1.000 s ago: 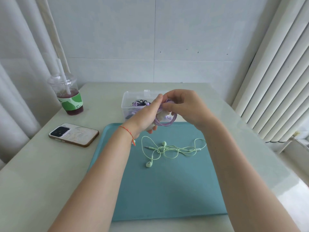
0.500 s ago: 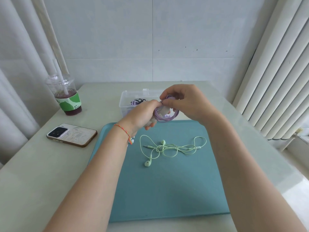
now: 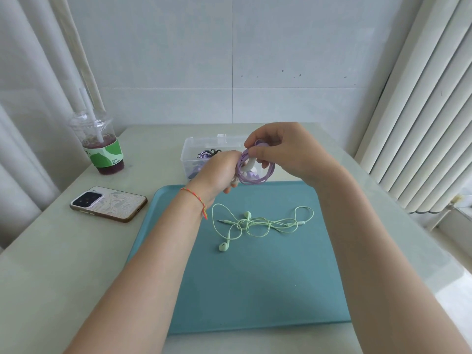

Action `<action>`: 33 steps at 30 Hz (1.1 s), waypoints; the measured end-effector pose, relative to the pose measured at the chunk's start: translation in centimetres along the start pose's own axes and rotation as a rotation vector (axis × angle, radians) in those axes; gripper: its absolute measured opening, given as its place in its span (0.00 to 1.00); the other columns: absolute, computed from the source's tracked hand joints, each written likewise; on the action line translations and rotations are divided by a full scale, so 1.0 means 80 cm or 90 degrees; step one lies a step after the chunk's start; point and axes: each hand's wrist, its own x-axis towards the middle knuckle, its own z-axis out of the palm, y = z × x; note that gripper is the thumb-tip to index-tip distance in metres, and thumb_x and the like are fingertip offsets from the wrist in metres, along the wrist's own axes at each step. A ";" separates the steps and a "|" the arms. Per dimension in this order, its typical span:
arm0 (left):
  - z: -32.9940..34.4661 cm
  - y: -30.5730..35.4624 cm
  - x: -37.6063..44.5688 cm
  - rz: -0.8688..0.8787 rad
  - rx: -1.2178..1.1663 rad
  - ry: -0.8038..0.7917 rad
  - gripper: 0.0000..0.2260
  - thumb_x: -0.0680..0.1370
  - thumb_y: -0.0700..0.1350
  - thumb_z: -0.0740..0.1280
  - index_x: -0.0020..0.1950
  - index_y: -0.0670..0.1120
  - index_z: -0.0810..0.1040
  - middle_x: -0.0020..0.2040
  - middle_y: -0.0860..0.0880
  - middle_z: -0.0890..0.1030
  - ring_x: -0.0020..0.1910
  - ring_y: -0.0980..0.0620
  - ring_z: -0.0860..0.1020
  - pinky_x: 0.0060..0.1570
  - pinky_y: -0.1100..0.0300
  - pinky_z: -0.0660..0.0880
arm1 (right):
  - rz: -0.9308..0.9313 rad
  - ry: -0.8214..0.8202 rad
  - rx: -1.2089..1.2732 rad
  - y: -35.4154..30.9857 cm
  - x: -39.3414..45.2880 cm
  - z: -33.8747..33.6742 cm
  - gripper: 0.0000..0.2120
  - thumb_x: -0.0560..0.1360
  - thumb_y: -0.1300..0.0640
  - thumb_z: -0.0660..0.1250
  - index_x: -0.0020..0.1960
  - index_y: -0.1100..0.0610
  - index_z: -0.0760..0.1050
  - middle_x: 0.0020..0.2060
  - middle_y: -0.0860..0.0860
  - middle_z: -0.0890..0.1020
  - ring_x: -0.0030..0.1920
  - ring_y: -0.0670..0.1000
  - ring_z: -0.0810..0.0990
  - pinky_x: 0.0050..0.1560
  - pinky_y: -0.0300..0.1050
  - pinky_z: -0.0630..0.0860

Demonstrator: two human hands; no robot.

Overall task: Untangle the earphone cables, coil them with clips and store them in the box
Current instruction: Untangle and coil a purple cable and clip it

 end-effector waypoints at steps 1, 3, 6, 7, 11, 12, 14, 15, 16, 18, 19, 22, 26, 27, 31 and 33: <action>0.000 0.001 -0.001 -0.001 -0.020 -0.007 0.08 0.71 0.46 0.60 0.33 0.45 0.68 0.24 0.49 0.68 0.20 0.55 0.63 0.29 0.61 0.59 | -0.004 0.003 -0.002 -0.001 0.000 0.000 0.05 0.73 0.66 0.70 0.46 0.59 0.81 0.35 0.54 0.81 0.30 0.47 0.77 0.36 0.34 0.74; -0.001 0.001 -0.003 -0.008 -0.063 -0.003 0.08 0.67 0.49 0.59 0.34 0.46 0.69 0.28 0.47 0.69 0.22 0.54 0.64 0.28 0.62 0.58 | -0.010 0.001 -0.002 -0.002 0.000 -0.001 0.05 0.73 0.67 0.70 0.46 0.59 0.81 0.36 0.54 0.81 0.30 0.47 0.77 0.36 0.34 0.75; 0.001 0.002 -0.003 -0.017 -0.060 0.002 0.10 0.74 0.47 0.59 0.34 0.46 0.68 0.30 0.45 0.68 0.22 0.54 0.63 0.28 0.62 0.57 | -0.002 -0.013 -0.007 -0.002 -0.002 -0.005 0.05 0.73 0.67 0.70 0.46 0.60 0.81 0.35 0.54 0.81 0.29 0.46 0.77 0.35 0.34 0.75; 0.002 0.002 -0.003 -0.024 -0.059 -0.005 0.11 0.77 0.45 0.58 0.35 0.47 0.68 0.31 0.45 0.67 0.22 0.54 0.62 0.29 0.62 0.56 | 0.004 -0.020 -0.007 -0.001 -0.003 -0.008 0.05 0.73 0.67 0.70 0.47 0.60 0.81 0.35 0.54 0.81 0.29 0.46 0.77 0.36 0.34 0.75; 0.005 -0.001 0.000 -0.065 -0.090 -0.053 0.14 0.80 0.50 0.56 0.36 0.49 0.68 0.33 0.46 0.67 0.25 0.53 0.63 0.28 0.62 0.53 | 0.010 -0.064 0.002 0.002 -0.008 -0.020 0.05 0.73 0.66 0.70 0.48 0.60 0.82 0.36 0.55 0.82 0.31 0.47 0.78 0.39 0.37 0.77; 0.005 -0.001 0.000 -0.073 -0.099 -0.063 0.16 0.81 0.53 0.56 0.35 0.49 0.68 0.31 0.47 0.67 0.25 0.53 0.63 0.28 0.62 0.52 | 0.009 -0.077 0.002 0.002 -0.009 -0.022 0.05 0.73 0.66 0.70 0.48 0.59 0.82 0.37 0.55 0.83 0.32 0.47 0.78 0.39 0.37 0.76; 0.004 -0.001 0.001 -0.086 -0.116 -0.071 0.19 0.81 0.56 0.55 0.35 0.47 0.68 0.29 0.49 0.68 0.25 0.52 0.63 0.28 0.62 0.52 | 0.013 -0.100 0.005 0.003 -0.011 -0.026 0.05 0.74 0.66 0.70 0.48 0.59 0.82 0.37 0.55 0.83 0.31 0.46 0.78 0.39 0.36 0.75; 0.003 0.000 0.000 -0.090 -0.118 -0.074 0.19 0.81 0.58 0.55 0.36 0.46 0.69 0.29 0.48 0.68 0.25 0.52 0.63 0.28 0.63 0.53 | 0.016 -0.108 0.010 0.002 -0.012 -0.027 0.05 0.75 0.65 0.69 0.48 0.60 0.82 0.37 0.54 0.83 0.31 0.46 0.78 0.39 0.35 0.75; 0.003 0.001 -0.001 -0.091 -0.114 -0.077 0.19 0.81 0.58 0.55 0.38 0.46 0.70 0.29 0.48 0.69 0.25 0.52 0.63 0.27 0.63 0.54 | 0.019 -0.115 0.018 0.003 -0.012 -0.028 0.04 0.75 0.65 0.69 0.48 0.59 0.81 0.36 0.53 0.83 0.32 0.46 0.78 0.38 0.35 0.74; 0.005 0.002 -0.003 -0.087 -0.092 -0.085 0.20 0.80 0.60 0.54 0.38 0.46 0.69 0.28 0.49 0.68 0.26 0.52 0.63 0.28 0.62 0.54 | 0.034 -0.132 0.043 0.006 -0.012 -0.028 0.04 0.75 0.65 0.69 0.47 0.58 0.81 0.35 0.52 0.82 0.32 0.46 0.78 0.38 0.35 0.74; 0.006 0.004 -0.003 -0.079 -0.074 -0.090 0.21 0.80 0.61 0.54 0.37 0.47 0.69 0.28 0.49 0.68 0.26 0.53 0.63 0.28 0.62 0.54 | 0.043 -0.138 0.059 0.007 -0.012 -0.029 0.04 0.75 0.66 0.69 0.47 0.59 0.81 0.35 0.52 0.82 0.33 0.46 0.77 0.38 0.36 0.74; 0.010 0.006 -0.005 -0.039 -0.011 -0.093 0.21 0.75 0.65 0.56 0.36 0.50 0.69 0.31 0.49 0.65 0.25 0.54 0.61 0.28 0.62 0.56 | 0.068 -0.128 0.097 0.014 -0.008 -0.027 0.04 0.75 0.67 0.69 0.48 0.61 0.79 0.35 0.53 0.82 0.33 0.48 0.78 0.39 0.39 0.74; 0.009 0.007 -0.005 0.004 -0.004 -0.095 0.15 0.71 0.59 0.61 0.41 0.48 0.69 0.34 0.47 0.62 0.28 0.52 0.58 0.29 0.60 0.53 | 0.084 -0.129 0.128 0.018 -0.005 -0.022 0.04 0.75 0.68 0.68 0.47 0.61 0.76 0.34 0.53 0.80 0.31 0.47 0.77 0.38 0.40 0.73; 0.009 0.007 -0.006 0.008 -0.010 -0.096 0.13 0.70 0.57 0.60 0.40 0.47 0.68 0.33 0.47 0.62 0.28 0.52 0.58 0.30 0.60 0.53 | 0.090 -0.130 0.153 0.019 -0.005 -0.021 0.05 0.75 0.68 0.68 0.47 0.61 0.75 0.34 0.54 0.79 0.30 0.47 0.77 0.37 0.39 0.73; 0.007 0.006 -0.006 0.026 -0.040 -0.064 0.07 0.65 0.50 0.60 0.34 0.48 0.66 0.28 0.50 0.65 0.26 0.52 0.61 0.29 0.61 0.54 | 0.113 -0.132 0.286 0.022 -0.004 -0.020 0.04 0.75 0.69 0.67 0.45 0.62 0.73 0.34 0.55 0.79 0.30 0.48 0.76 0.33 0.36 0.73; 0.005 0.004 -0.005 0.045 -0.061 -0.056 0.06 0.66 0.49 0.59 0.33 0.48 0.65 0.28 0.50 0.65 0.25 0.53 0.61 0.28 0.61 0.55 | 0.109 -0.142 0.343 0.025 -0.001 -0.016 0.03 0.73 0.66 0.68 0.44 0.62 0.73 0.37 0.55 0.82 0.31 0.48 0.75 0.34 0.36 0.74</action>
